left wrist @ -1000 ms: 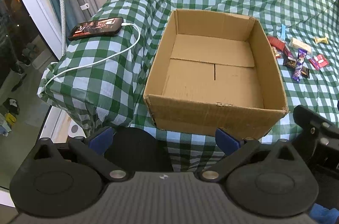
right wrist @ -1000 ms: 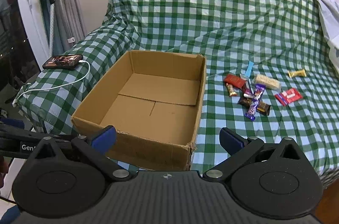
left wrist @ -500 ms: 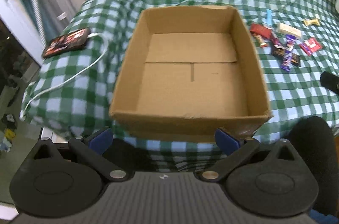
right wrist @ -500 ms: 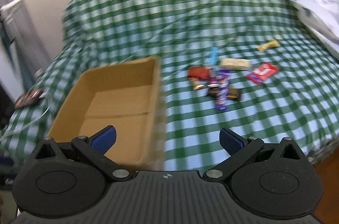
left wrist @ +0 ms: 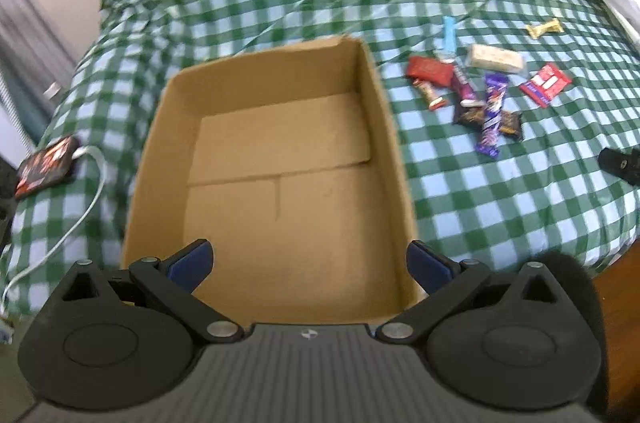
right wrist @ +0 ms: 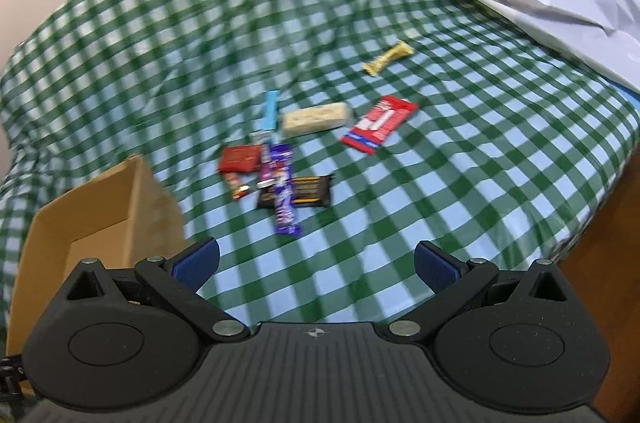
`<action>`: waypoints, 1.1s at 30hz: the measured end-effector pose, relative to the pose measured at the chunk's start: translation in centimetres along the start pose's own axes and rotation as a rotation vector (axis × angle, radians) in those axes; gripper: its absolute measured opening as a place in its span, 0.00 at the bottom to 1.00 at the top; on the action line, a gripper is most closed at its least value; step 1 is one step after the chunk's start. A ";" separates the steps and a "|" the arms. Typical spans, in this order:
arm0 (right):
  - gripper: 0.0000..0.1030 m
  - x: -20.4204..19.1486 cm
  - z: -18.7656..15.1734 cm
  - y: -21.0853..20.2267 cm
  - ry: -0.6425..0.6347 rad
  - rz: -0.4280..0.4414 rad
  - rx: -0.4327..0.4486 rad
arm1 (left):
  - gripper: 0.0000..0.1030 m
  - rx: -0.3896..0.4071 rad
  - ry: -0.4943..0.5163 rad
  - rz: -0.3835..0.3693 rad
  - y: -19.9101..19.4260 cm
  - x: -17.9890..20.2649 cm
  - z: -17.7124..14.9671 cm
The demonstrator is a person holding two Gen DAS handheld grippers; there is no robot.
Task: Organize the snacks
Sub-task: 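Grasp the purple candy bar with the left gripper while the right gripper approaches the red packet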
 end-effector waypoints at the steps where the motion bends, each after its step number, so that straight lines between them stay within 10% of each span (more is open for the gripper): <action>1: 1.00 0.5 0.2 0.5 0.007 -0.010 -0.002 | 1.00 0.003 0.006 -0.010 0.5 0.8 0.7; 11: 1.00 6.0 1.1 4.4 0.056 -0.108 -0.035 | 1.00 0.063 0.065 -0.164 6.0 9.8 7.0; 21: 1.00 10.2 0.9 8.4 0.107 -0.174 -0.063 | 1.00 -0.086 0.087 -0.307 16.6 18.0 8.6; 33: 1.00 11.7 1.2 15.8 0.092 -0.188 -0.101 | 1.00 -0.100 0.136 -0.239 25.1 14.9 8.5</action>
Point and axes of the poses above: each gripper's, at about its wrist camera, not at the fingertips, and y roughly the way its jaws point, x to its right, z to its top, the point moved 5 cm from there along y, roughly the way its jaws point, and after that the axes turned 12 degrees about x, right-handed, at the moved point
